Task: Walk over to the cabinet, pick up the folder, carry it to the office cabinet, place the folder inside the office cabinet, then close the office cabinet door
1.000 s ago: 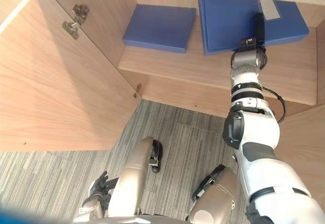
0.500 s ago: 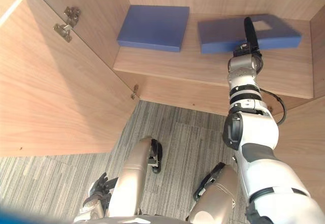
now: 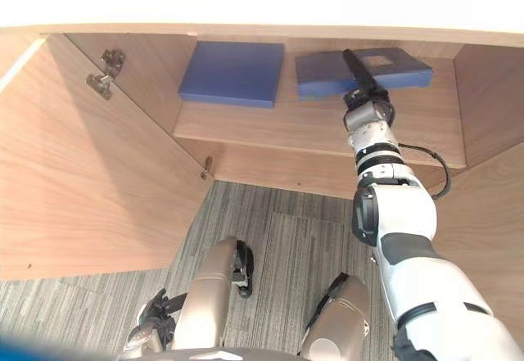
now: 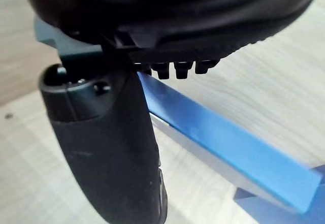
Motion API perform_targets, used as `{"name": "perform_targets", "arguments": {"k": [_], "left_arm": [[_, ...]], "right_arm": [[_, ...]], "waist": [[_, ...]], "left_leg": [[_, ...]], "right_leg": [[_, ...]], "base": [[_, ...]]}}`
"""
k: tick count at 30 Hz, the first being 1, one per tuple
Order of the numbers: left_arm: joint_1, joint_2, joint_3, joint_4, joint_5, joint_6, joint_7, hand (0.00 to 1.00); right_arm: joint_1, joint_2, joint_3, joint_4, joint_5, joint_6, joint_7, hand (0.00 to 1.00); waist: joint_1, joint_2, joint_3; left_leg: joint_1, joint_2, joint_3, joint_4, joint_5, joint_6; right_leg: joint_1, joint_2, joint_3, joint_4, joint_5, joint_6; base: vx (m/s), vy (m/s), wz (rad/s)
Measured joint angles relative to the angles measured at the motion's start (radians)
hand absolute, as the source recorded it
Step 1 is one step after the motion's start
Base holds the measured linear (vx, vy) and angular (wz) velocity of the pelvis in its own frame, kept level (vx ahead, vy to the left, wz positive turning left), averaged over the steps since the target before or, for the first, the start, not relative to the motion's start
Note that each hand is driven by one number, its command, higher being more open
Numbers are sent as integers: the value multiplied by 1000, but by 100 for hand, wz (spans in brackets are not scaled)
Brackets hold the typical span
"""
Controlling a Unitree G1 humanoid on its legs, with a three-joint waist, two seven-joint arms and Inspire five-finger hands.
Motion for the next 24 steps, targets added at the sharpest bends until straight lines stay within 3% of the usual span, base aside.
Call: {"name": "perform_targets", "arguments": {"k": [2,3,6,11,15,24], "left_arm": [[6,5,0,-4,13,-1,-23,100],[8,20,-2,-4,23,-1,-53,100],[10,39,-3,-4,56,-1,-87,100],[31,59,-4,-25,81,-1,-135,100],[40,69,-5,-25,96,-1,-154,100],[40,85,-70,-40,92,-1,-170,100]], "right_arm": [[27,-7,52,1,-135,38,83,100],[57,-23,106,1,-273,68,194,100],[94,-46,152,4,-384,101,303,100],[158,-81,235,35,-524,88,418,100],[164,-99,269,35,-707,70,459,100],[228,-81,285,-42,-1083,2,450,100]], "waist": [[0,-3,-5],[0,-7,-8],[2,-7,-8],[3,-7,-8],[3,-6,-8],[3,5,-10]], "left_leg": [[15,0,5,-13,0,0],[17,0,7,-24,2,0],[15,0,7,-24,2,0],[12,1,9,-23,2,0],[9,3,17,-22,2,0],[11,9,38,-30,2,1]], "right_leg": [[12,2,-2,-15,3,1],[13,4,-3,-24,5,2],[12,3,-5,-25,5,2],[8,2,-5,-23,5,1],[-4,0,4,-16,4,-1],[-27,-1,25,-15,6,-1]], "base": [[57,0,-3],[44,-3,-3],[60,-10,1],[28,-3,0],[0,2,-3],[32,4,-5]]}}
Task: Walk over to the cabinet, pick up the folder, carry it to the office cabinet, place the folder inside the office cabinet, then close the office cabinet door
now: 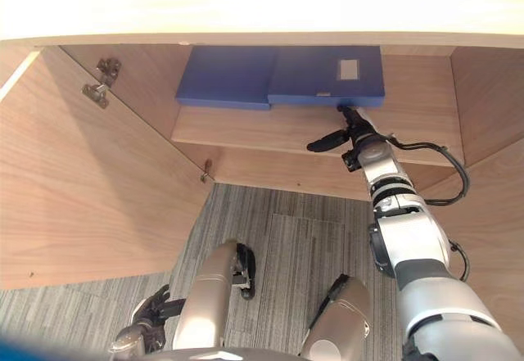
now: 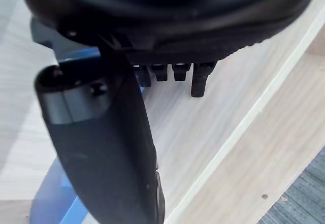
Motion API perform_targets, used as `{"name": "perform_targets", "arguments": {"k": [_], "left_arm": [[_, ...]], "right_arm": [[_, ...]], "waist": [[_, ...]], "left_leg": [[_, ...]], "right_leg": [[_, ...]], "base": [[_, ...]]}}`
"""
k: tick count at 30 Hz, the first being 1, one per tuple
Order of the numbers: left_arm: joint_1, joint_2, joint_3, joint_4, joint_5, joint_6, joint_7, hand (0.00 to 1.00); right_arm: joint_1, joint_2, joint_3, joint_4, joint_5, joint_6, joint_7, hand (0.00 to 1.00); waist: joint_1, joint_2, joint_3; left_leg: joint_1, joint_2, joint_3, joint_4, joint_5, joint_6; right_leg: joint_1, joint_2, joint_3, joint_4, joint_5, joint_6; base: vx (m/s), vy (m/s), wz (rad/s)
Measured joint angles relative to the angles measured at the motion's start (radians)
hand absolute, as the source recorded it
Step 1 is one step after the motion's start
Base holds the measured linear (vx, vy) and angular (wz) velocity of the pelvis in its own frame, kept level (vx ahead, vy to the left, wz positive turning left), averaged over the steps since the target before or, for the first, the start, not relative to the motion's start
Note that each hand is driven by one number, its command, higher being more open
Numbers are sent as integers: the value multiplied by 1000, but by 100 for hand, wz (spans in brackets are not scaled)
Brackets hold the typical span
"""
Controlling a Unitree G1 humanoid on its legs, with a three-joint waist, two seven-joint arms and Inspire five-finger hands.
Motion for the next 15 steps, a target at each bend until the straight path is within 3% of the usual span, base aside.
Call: {"name": "perform_targets", "arguments": {"k": [8,15], "left_arm": [[8,-6,-37,-1,-9,0,14,100],[63,-15,-88,-32,-38,0,21,100]], "right_arm": [[94,97,7,-42,-207,-22,-39,100],[163,127,-2,-40,-246,0,-32,100]], "waist": [[-3,5,0],[-4,2,0]], "left_leg": [[91,-1,24,-149,55,-10],[247,-25,50,-377,147,-28]], "right_leg": [[76,34,-22,-153,76,2],[216,64,-72,-368,176,9]], "base": [[51,-2,-6],[54,-25,-1]]}}
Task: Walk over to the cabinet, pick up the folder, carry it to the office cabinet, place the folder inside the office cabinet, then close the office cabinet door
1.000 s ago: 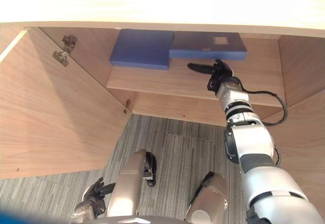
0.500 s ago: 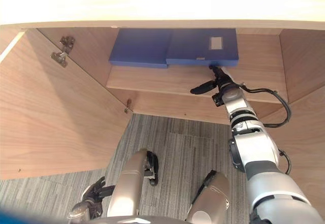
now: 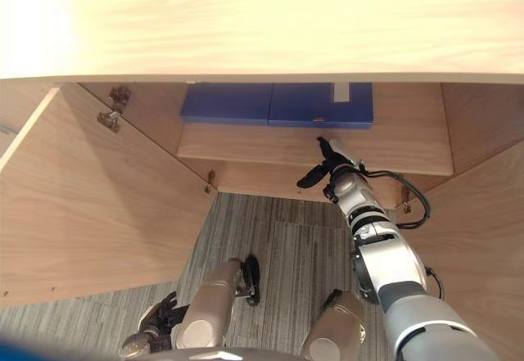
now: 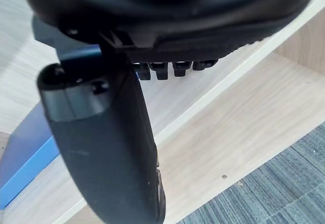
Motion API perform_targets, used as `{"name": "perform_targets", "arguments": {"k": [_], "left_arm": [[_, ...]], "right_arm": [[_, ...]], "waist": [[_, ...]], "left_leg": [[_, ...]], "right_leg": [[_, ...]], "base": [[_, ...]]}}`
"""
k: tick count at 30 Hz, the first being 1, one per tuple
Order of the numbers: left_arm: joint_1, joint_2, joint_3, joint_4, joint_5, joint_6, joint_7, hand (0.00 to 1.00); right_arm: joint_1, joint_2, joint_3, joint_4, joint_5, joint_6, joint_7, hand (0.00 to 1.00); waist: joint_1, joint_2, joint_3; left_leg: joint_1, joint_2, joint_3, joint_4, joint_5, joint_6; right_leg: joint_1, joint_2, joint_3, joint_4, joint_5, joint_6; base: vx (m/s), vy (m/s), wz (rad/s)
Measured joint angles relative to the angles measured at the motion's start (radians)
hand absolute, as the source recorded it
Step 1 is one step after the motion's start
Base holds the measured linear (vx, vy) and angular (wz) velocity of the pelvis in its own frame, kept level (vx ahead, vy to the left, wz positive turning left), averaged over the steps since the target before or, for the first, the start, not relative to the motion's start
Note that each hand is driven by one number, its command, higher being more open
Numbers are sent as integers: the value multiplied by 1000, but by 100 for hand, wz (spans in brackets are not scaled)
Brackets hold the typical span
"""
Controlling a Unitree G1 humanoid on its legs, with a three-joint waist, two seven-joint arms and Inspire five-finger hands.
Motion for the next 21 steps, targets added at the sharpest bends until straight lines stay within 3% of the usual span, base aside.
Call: {"name": "perform_targets", "arguments": {"k": [6,10,12,16,21], "left_arm": [[15,0,-26,-2,-3,-3,4,100],[37,0,-17,4,-5,-7,19,100],[54,-5,11,6,-5,-22,35,100],[49,-14,36,32,0,-43,74,100],[47,3,36,53,5,-64,87,100]], "right_arm": [[51,27,-103,-3,3,7,26,100],[156,92,-194,-42,7,2,-34,100],[242,119,-193,-45,7,0,-102,100],[383,121,-217,-35,66,-6,-154,100],[600,164,-275,-117,147,-33,-194,100]], "waist": [[8,-6,-3],[5,-21,-38],[2,-39,-54],[-19,-77,-83],[-70,-118,-150]], "left_leg": [[131,-4,35,-212,98,-14],[202,28,56,-374,176,-38],[210,39,7,-370,176,-40],[251,18,-153,-384,146,-84],[307,17,-72,-375,86,-65]], "right_leg": [[99,46,-29,-186,94,-4],[166,156,-24,-428,221,-15],[196,207,12,-537,288,-19],[215,244,112,-658,381,-20],[195,246,247,-684,426,-12]], "base": [[49,-41,-11],[57,-29,-33],[71,-16,-55],[-5,33,-74],[-131,116,-81]]}}
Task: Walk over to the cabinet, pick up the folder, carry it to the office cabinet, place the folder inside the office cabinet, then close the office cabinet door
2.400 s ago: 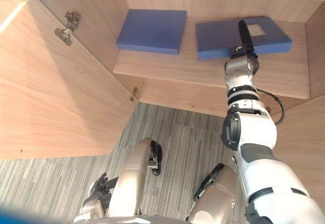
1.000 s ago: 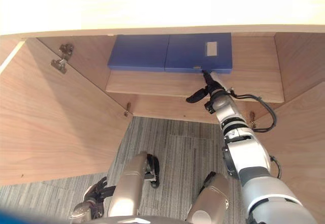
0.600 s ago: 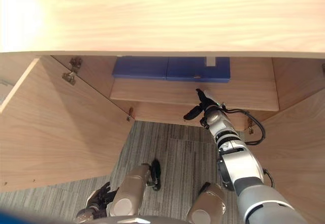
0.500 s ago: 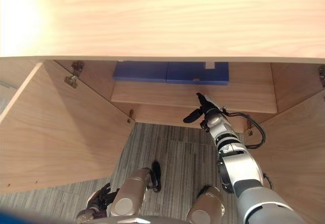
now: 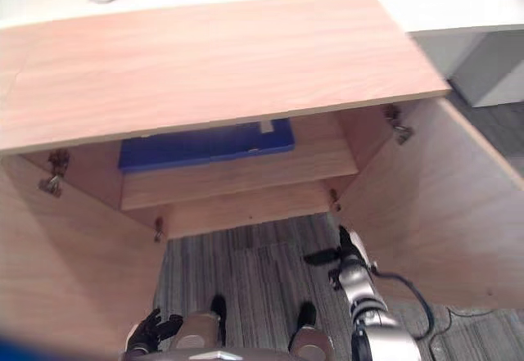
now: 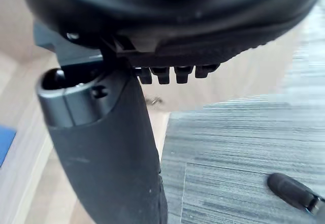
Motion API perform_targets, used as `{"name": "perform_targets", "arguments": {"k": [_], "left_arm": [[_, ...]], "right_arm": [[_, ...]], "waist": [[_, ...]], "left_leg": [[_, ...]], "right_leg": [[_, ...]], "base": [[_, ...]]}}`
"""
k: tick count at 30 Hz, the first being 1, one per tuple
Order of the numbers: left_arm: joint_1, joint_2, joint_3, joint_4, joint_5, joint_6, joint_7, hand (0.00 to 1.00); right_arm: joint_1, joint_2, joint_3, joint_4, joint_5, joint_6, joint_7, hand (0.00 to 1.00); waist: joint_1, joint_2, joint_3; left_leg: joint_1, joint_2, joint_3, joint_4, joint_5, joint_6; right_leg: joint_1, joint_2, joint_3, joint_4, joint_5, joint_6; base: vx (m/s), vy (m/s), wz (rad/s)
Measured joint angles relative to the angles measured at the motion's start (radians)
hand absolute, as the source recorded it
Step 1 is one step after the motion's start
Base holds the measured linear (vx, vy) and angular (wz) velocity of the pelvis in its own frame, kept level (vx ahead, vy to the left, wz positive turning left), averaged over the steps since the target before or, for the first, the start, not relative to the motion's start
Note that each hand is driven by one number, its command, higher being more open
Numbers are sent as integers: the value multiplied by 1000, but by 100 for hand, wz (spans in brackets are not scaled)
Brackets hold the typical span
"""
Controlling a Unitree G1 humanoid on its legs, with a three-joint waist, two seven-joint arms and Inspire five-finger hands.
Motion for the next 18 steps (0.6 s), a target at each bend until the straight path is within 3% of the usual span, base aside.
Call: {"name": "perform_targets", "arguments": {"k": [6,7,8,10,12,13,14,15,18], "left_arm": [[-33,35,-36,42,27,-2,5,100],[-42,37,-35,69,26,-1,7,100],[-46,35,-30,87,26,1,9,100],[-45,24,-19,101,27,6,17,100],[-42,24,-17,102,27,10,34,100],[-41,24,-17,102,27,10,37,100],[-42,23,-21,101,27,9,37,100],[-43,21,-21,102,29,10,37,100],[-35,-4,-21,109,43,10,48,100]], "right_arm": [[202,81,-69,-18,146,2,-38,100],[233,103,-77,-19,181,6,-41,100],[247,122,-114,-26,219,15,-39,100],[257,137,-130,-60,249,17,-45,100],[274,153,-130,-87,262,11,-46,100],[286,155,-128,-87,273,4,-46,100],[291,154,-131,-83,293,1,-48,100],[293,154,-138,-84,309,-2,-52,100],[307,141,-166,-79,335,-3,-59,100]], "waist": [[-30,-33,-25],[-39,-33,-22],[-47,-30,-19],[-48,-14,-17],[-48,-13,-19],[-48,-14,-29],[-48,-13,-33],[-52,-21,-37],[-53,8,-66]], "left_leg": [[99,-32,112,-15,-18,29],[128,-31,149,-16,-24,38],[163,-30,196,-40,-23,40],[216,-15,276,-89,-9,55],[257,-4,341,-102,-6,59],[274,3,367,-111,-5,56],[286,8,385,-120,-5,39],[299,3,389,-138,-4,29],[318,-6,358,-214,11,14]], "right_leg": [[-30,-3,167,19,22,-31],[-31,-8,164,36,20,-64],[-33,-32,91,54,10,-146],[-40,-89,-72,97,-26,-223],[-50,-124,-154,189,-19,-210],[-36,-131,-180,244,-41,-178],[-29,-131,-203,239,-56,-121],[-29,-121,-203,231,-43,-79],[-27,-57,-187,164,-27,-67]], "base": [[-158,95,-83],[-94,100,-95],[-82,111,-107],[-55,112,-131],[-29,29,-107],[24,-76,-68],[32,-91,-64],[61,-90,-51],[87,-26,-46]]}}
